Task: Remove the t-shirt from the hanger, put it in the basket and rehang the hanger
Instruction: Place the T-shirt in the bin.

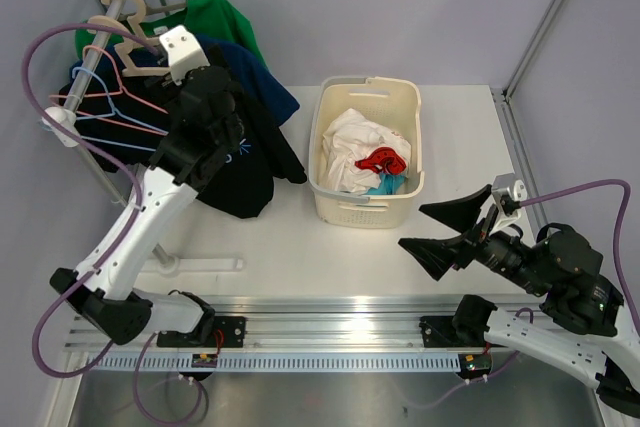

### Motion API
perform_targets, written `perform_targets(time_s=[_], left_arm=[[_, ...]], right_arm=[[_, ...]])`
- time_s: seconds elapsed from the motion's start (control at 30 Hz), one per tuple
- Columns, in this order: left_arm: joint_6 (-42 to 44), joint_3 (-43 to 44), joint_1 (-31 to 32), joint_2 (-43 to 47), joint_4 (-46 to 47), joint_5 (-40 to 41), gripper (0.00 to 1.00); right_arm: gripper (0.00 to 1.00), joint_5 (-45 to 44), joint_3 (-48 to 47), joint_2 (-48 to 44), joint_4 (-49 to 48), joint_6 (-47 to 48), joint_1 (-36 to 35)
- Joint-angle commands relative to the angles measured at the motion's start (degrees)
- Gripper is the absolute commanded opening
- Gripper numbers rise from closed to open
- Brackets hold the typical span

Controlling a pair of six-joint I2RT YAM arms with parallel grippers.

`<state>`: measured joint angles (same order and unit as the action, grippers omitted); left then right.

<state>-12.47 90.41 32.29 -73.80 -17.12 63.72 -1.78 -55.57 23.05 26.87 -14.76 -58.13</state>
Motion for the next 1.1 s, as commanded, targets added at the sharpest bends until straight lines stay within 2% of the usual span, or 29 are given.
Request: perform_targets(time_s=[0.0, 0.07, 0.1, 0.17, 0.2, 0.27, 0.3, 0.4, 0.63, 0.77, 0.87, 1.07], left_arm=[[3.1, 2.8, -0.7, -2.7, 6.1, 5.8, 0.84], [9.8, 2.2, -0.8, -4.4, 11.4, 7.6, 0.84], [12.6, 1.9, -1.0, -4.9, 16.9, 8.4, 0.83], [22.8, 1.3, -1.3, -6.4, 24.6, 10.9, 0.81], [30.2, 0.6, -1.4, -6.9, 32.6, 11.2, 0.81], [37.5, -0.6, -1.9, -8.7, 43.2, 11.2, 0.80], [44.2, -0.7, -2.2, -9.5, 46.4, 11.3, 0.79], [53.3, -0.2, -4.5, -13.1, 55.1, 12.3, 0.78], [59.8, -1.1, -9.6, -16.3, 64.3, 13.4, 0.70], [70.0, -3.1, -10.4, -16.9, 76.8, 12.4, 0.68], [70.5, -1.4, -11.5, -17.2, 73.7, 11.1, 0.67], [65.1, 2.7, -13.2, -18.0, 66.4, 9.8, 0.65]], right_arm=[[1.00, 1.5, 0.1, 0.2, -1.6, 0.2, -0.4], [0.99, 1.5, 0.1, 0.5, -1.7, 0.2, -0.5], [0.99, 1.5, 0.1, 0.7, -1.6, 0.2, -0.4], [1.00, 3.5, 0.0, 1.3, -1.6, 0.2, -0.4], [1.00, 4.1, -0.1, 1.5, -1.6, 0.2, -0.4], [0.99, 4.8, -0.2, 2.1, -1.3, 0.0, -0.5], [0.99, 5.9, -0.3, 2.2, -1.2, -0.1, -0.5], [0.99, 7.8, -0.5, 2.0, -1.3, 0.1, -0.4], [0.99, 7.1, -0.4, 3.3, -1.4, 0.4, -0.4], [1.00, 7.0, -0.6, 4.5, -1.5, 0.4, -0.4], [1.00, 7.1, -0.6, 5.1, -1.6, 0.8, -0.5], [1.00, 6.4, -0.9, 7.1, -2.0, 0.9, -0.4]])
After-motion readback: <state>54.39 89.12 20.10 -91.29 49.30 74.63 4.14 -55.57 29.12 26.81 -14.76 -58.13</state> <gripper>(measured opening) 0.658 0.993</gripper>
